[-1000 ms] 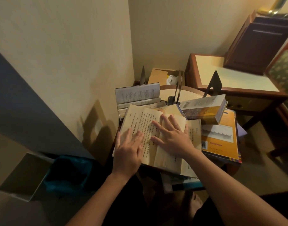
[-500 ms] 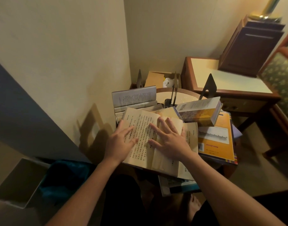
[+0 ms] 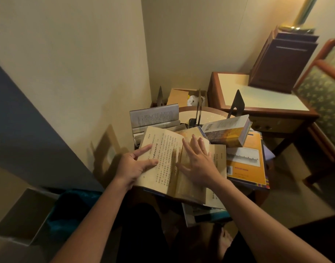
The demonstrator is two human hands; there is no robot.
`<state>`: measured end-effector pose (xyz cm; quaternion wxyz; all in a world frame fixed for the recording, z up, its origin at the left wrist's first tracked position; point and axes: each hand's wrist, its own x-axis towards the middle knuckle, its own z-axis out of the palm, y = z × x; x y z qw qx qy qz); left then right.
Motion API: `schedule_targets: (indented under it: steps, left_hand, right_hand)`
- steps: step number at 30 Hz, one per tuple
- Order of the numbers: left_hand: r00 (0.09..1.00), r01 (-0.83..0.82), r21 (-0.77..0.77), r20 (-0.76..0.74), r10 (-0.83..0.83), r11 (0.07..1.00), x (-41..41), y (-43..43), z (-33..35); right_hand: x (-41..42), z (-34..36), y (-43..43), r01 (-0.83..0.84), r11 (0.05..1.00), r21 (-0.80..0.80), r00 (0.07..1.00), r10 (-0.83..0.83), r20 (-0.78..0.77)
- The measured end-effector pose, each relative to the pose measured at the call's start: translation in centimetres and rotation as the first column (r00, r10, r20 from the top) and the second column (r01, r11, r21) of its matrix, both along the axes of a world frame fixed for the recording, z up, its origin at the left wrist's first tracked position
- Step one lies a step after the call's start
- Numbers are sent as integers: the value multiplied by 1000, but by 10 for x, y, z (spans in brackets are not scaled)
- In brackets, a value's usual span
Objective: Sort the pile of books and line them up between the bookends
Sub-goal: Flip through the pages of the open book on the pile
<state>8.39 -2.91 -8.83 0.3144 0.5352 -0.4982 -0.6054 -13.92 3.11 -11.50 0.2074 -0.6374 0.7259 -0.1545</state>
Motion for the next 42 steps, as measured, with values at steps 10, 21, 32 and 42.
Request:
schedule_targets:
  steps: [10, 21, 32, 42]
  left_hand:
    - [985, -155, -87, -93, 147, 984, -16, 32, -1]
    - [959, -263, -156, -153, 240, 952, -28, 59, -4]
    - [995, -89, -326, 17, 100, 941, -28, 50, 14]
    - [899, 223, -338, 435, -58, 914, -15, 31, 18]
  right_hand:
    - [0, 15, 44, 344, 939, 18, 766, -292, 573]
    - [3, 41, 54, 390, 917, -86, 767, -272, 581]
    - [56, 62, 45, 267, 942, -202, 883, -155, 443]
    - [46, 49, 26, -155, 983, -95, 978, 167, 124]
